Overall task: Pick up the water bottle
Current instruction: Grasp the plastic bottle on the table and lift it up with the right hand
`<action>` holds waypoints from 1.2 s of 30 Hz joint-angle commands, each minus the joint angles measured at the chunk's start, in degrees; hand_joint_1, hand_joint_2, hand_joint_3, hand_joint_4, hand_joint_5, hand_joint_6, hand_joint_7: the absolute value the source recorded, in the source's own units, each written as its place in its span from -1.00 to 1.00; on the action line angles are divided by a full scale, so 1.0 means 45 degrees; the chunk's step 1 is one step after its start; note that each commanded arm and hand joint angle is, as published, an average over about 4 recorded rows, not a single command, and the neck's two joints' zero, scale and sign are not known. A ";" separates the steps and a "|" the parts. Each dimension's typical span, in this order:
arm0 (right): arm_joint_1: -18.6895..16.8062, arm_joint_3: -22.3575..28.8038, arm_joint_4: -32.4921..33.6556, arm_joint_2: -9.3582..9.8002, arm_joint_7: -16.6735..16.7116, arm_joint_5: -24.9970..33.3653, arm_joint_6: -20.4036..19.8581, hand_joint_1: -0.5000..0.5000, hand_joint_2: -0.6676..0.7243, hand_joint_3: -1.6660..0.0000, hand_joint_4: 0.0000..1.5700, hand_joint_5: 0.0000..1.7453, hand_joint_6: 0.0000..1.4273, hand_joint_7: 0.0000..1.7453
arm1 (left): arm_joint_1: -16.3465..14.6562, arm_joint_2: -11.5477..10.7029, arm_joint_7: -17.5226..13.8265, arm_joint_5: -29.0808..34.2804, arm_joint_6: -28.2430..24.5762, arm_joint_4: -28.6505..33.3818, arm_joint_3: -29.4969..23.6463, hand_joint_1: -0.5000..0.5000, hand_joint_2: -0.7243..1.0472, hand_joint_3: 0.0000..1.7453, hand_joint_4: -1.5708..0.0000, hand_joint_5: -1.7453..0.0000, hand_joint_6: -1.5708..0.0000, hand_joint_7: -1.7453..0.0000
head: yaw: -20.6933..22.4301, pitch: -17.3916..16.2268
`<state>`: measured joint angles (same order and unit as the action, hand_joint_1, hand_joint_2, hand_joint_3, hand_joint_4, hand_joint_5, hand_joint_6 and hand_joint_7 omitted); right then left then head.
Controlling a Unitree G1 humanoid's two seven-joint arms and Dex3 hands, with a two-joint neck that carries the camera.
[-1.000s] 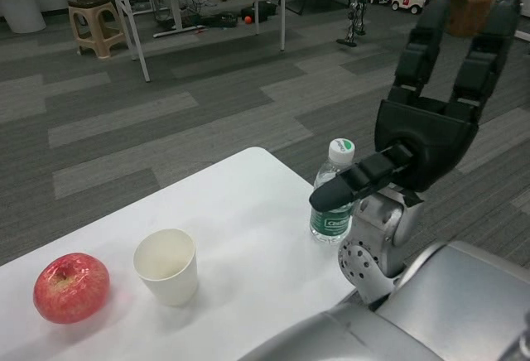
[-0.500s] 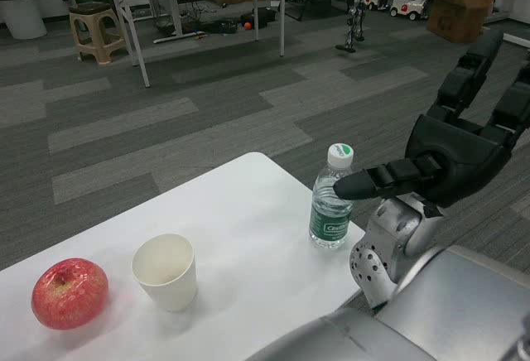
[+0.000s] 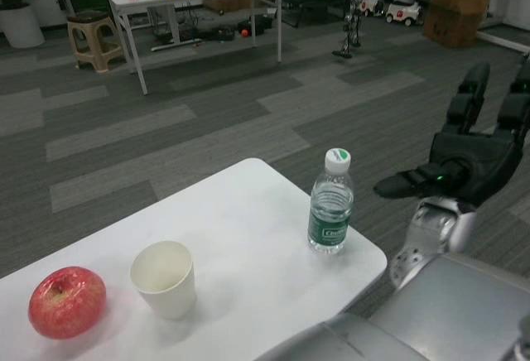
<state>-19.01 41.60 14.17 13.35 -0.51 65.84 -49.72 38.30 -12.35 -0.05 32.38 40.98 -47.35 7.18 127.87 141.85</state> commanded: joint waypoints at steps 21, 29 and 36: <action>-0.0346 0.6966 -0.1548 0.0745 -0.5913 0.0038 1.2319 -0.92 0.14 1.00 -1.00 -1.00 -1.00 -0.92 | 0.0140 -0.0224 0.0030 0.0051 0.0092 -0.0143 -0.0003 -1.00 0.00 -0.90 0.57 1.00 0.63 1.00 | -0.0883 -0.0079; -0.0234 0.7943 -0.0196 0.1228 -0.6298 -0.2364 1.5479 -0.83 -0.18 1.00 -1.00 -1.00 -1.00 -0.92 | 0.0028 -0.0204 0.0030 0.0032 0.0112 -0.0050 0.0007 -1.00 0.00 -0.90 0.57 1.00 0.63 1.00 | -0.1133 -0.0100; -0.0009 0.7606 0.0625 0.1409 -0.6567 -0.4298 1.6025 -0.83 -0.32 0.95 -1.00 -1.00 -1.00 -0.92 | -0.0011 -0.0165 0.0020 0.0012 0.0131 0.0028 0.0105 -1.00 0.00 -0.90 0.57 1.00 0.63 1.00 | -0.1895 -0.0041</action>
<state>-19.61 76.44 15.83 18.47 -29.47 47.98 21.66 38.29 -12.47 -0.05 32.56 41.11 -47.33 7.51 120.12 141.60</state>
